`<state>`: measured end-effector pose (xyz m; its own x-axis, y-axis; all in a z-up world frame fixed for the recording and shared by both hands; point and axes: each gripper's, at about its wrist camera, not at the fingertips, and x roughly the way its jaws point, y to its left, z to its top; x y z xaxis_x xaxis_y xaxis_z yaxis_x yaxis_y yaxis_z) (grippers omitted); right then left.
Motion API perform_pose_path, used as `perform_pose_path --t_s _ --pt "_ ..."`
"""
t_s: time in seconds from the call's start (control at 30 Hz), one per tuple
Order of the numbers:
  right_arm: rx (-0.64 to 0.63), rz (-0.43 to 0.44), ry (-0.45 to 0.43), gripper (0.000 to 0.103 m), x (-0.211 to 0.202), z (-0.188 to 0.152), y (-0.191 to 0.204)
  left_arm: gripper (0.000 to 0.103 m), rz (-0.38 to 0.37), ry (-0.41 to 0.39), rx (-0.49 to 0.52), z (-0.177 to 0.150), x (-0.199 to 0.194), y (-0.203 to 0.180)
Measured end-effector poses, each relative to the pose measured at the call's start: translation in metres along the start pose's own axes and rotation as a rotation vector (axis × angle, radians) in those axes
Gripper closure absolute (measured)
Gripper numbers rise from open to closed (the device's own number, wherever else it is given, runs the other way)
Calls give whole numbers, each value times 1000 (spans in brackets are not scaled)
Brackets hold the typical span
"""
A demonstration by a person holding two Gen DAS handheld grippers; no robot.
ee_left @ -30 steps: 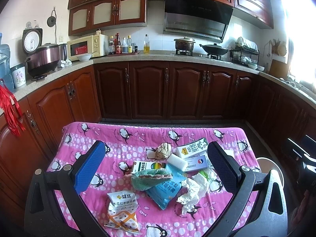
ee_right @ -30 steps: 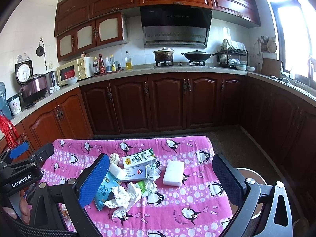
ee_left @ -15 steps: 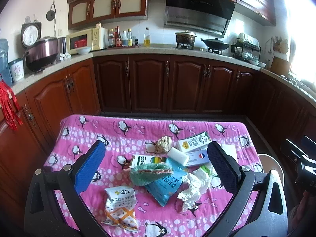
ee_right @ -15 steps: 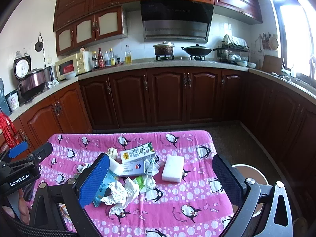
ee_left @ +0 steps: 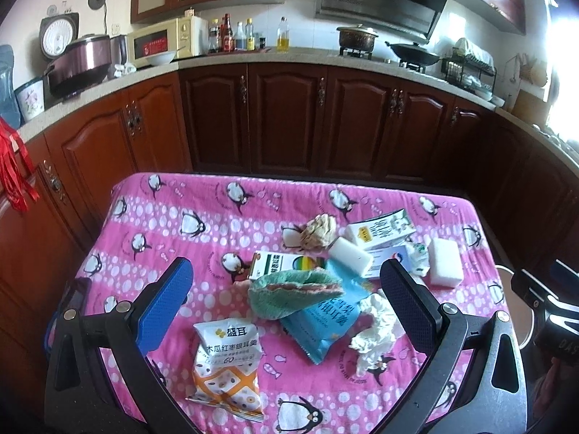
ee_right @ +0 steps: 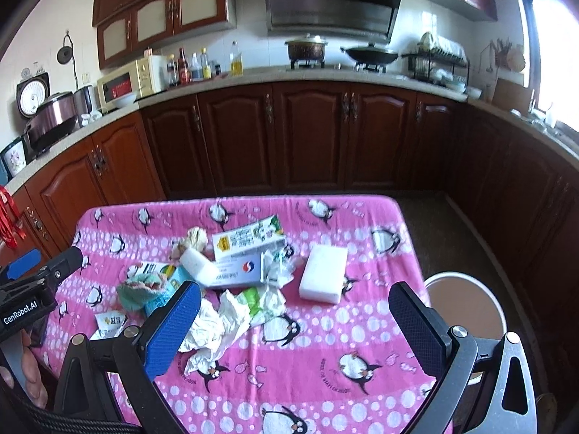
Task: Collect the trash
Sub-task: 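Grasp the white snack bag with left tool while right tool grasps crumpled tissue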
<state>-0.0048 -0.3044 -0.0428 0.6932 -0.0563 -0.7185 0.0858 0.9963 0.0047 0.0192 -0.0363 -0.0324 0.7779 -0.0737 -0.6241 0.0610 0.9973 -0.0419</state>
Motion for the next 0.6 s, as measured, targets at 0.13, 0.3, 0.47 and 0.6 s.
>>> perform_pose_path --t_s 0.13,0.3,0.47,0.6 --pt "-12 17 45 0 15 -4 4 0 16 26 -12 -2 12 8" --pt "-49 59 86 0 31 -9 12 0 9 74 -24 -6 24 19" --pt "-76 129 100 0 43 -14 22 0 -43 149 7 -7 37 42" --pt "-103 180 146 0 56 -17 32 0 -91 221 -5 -12 44 62"
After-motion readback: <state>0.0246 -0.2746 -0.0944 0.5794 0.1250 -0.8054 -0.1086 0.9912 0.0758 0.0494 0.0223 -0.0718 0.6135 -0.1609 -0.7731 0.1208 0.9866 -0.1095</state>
